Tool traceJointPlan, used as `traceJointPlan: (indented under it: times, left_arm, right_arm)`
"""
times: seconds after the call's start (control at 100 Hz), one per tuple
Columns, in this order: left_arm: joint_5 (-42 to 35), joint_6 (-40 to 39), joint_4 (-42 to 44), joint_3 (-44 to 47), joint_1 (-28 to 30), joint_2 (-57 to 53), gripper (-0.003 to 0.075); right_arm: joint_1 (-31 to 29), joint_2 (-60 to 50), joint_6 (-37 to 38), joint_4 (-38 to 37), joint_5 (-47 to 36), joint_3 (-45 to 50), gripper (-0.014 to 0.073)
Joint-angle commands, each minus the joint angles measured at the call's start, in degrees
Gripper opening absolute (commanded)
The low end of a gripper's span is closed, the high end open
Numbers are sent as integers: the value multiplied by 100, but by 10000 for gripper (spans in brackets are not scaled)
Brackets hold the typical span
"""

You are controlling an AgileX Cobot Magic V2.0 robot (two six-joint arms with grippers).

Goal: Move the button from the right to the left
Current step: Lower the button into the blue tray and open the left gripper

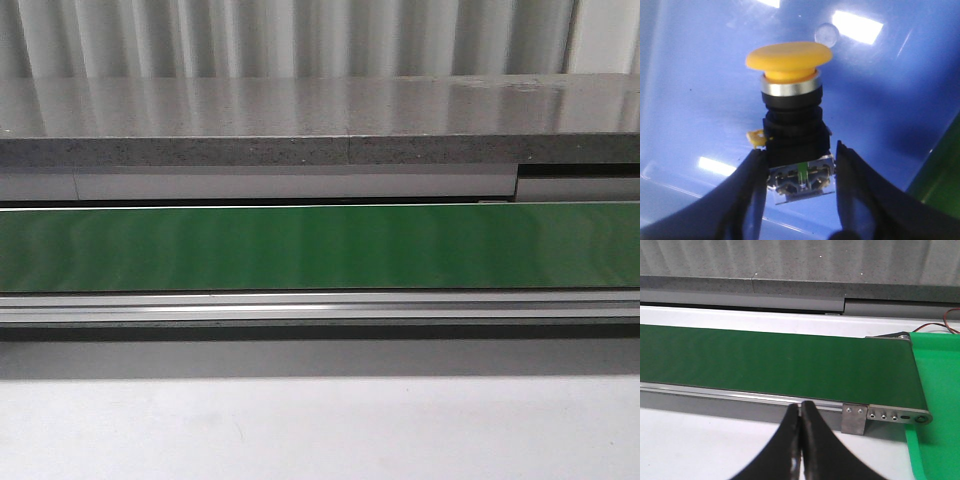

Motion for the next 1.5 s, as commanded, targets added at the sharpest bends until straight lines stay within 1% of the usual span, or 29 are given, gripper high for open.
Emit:
traceJointPlan:
  times: [0.0,0.06,0.13,0.16,0.22,0.23,0.28,0.35,0.38,0.55,0.58,0.61,0.64,0.65,0.74,0.77,0.79,0.85,0.89,0.99,1.13,1.31,1.49]
  left_arm:
    - [134,31,72,-136,16,-223,130]
    - [131,31,72,-136,16,-169,144]
    - [131,31,72,-136,16,-145,197]
    - [131,31,62,-136,16,-145,228]
    - [131,31,62,-136,16,-145,325]
    - [131,31,62,-136,16,-145,325]
    - [131,31,62,-136,16,-145,398]
    - [108,31,62,-136,16,-145,458]
    - [86,31,62,-136,16,-145,468]
    - [-202,31,2,-136,-18,-324,459]
    - [-276,31,2,-136,-46,-403,454]
    - [-363,6,-19,-136,-75,-487,432]
    - [-477,5,-82,-136,-125,-616,393]
    - [-496,5,-98,-136,-124,-644,393]
    - [-796,5,-276,-136,-255,-1025,239]
    - [-874,5,-288,-136,-307,-1154,174]
    - [-925,5,-303,-136,-348,-1252,147]
    - [-1029,5,-328,-136,-475,-1544,29]
    - [-1101,5,-366,-125,-554,-1710,-18]
    - [-1388,5,-426,27,-820,-2233,-20]
    - [-1879,5,-540,522,-1327,-2969,-20]
    - [-2530,5,-699,1439,-2061,-3921,-20]
    - [-2978,5,-805,2386,-2538,-4913,-20]
  right_arm:
    - [-5,81,-48,56,-431,-115,-66]
    - [-5,81,-48,56,-431,-115,-66]
    - [-5,81,-48,56,-431,-115,-66]
    - [-5,81,-48,56,-431,-115,-66]
    - [-5,81,-48,56,-431,-115,-66]
    - [-5,81,-48,56,-431,-115,-66]
    - [-5,81,-48,56,-431,-115,-66]
    - [-5,81,-48,56,-431,-115,-66]
    - [-5,81,-48,56,-431,-115,-66]
    - [-5,81,-48,56,-431,-115,-66]
    - [-5,81,-48,56,-431,-115,-66]
    - [-5,81,-48,56,-431,-115,-66]
    - [-5,81,-48,56,-431,-115,-66]
    - [-5,81,-48,56,-431,-115,-66]
    - [-5,81,-48,56,-431,-115,-66]
    - [-5,81,-48,56,-431,-115,-66]
    - [-5,81,-48,56,-431,-115,-66]
    - [-5,81,-48,56,-431,-115,-66]
    - [-5,81,-48,56,-431,-115,-66]
    - [-5,81,-48,56,-431,-115,-66]
    - [-5,81,-48,56,-431,-115,-66]
    - [-5,81,-48,56,-431,-115,-66]
    - [-5,81,-48,56,-431,-115,-66]
